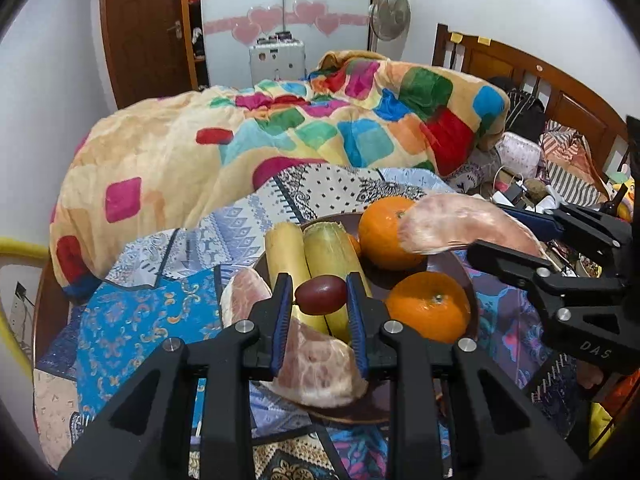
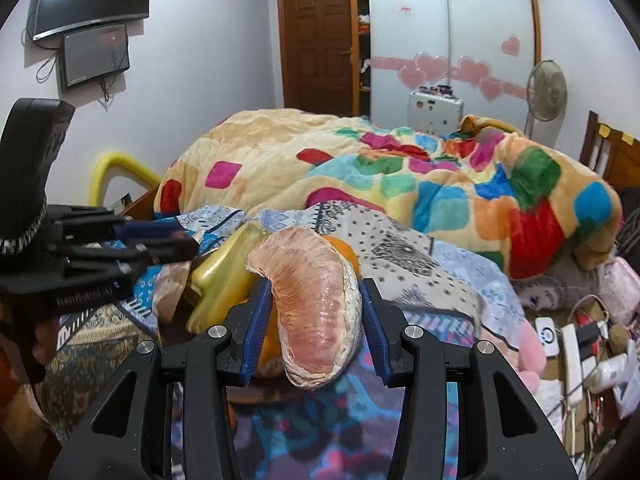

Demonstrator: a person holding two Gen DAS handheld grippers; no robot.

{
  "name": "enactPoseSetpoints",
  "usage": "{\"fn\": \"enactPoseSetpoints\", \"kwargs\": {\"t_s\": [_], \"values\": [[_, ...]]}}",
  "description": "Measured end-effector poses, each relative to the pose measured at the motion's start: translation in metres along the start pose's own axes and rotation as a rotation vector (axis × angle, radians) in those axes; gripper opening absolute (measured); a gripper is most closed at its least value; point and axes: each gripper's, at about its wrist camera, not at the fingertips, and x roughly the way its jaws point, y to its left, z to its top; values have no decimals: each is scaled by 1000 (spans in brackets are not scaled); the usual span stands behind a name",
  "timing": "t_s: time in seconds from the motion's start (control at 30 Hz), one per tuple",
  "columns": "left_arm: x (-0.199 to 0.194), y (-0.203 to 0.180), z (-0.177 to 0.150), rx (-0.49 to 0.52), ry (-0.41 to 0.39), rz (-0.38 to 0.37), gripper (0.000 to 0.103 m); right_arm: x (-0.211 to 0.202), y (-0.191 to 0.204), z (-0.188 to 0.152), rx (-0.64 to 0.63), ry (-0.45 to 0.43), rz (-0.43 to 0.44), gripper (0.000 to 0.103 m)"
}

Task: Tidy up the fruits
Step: 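Place the date on the plate with the left tool while the right tool sets the slice there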

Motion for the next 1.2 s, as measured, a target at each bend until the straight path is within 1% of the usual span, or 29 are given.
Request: {"fn": "enactPoseSetpoints", "kwargs": {"t_s": [0.1,0.23,0.5,0.6,0.67,0.73,0.8,1.0,1.13,1.2], "values": [[9,2,3,2,16,0,26,12,2,5,3,32,15,41],[14,3,5,8,18,-7,26,18,9,10,-30,34,9,41],[22,0,1,10,51,-20,29,22,15,3,-75,73,17,41],[23,0,1,4,58,-29,34,24,17,-3,-91,92,14,41],[21,-1,1,-2,60,-32,43,23,18,-3,-98,86,-3,41],[16,0,1,-15,55,-38,45,18,17,-3,-90,74,-9,43],[6,0,2,-21,42,-31,45,14,16,-3,-76,67,-4,47],[-35,0,-1,-35,-21,7,45,-16,21,0,-79,30,-20,47],[-66,0,-12,-64,-59,27,51,-44,27,-3,-73,2,-16,47],[-80,0,-19,-78,-71,38,51,-57,31,-7,-75,-13,-19,48]]}}
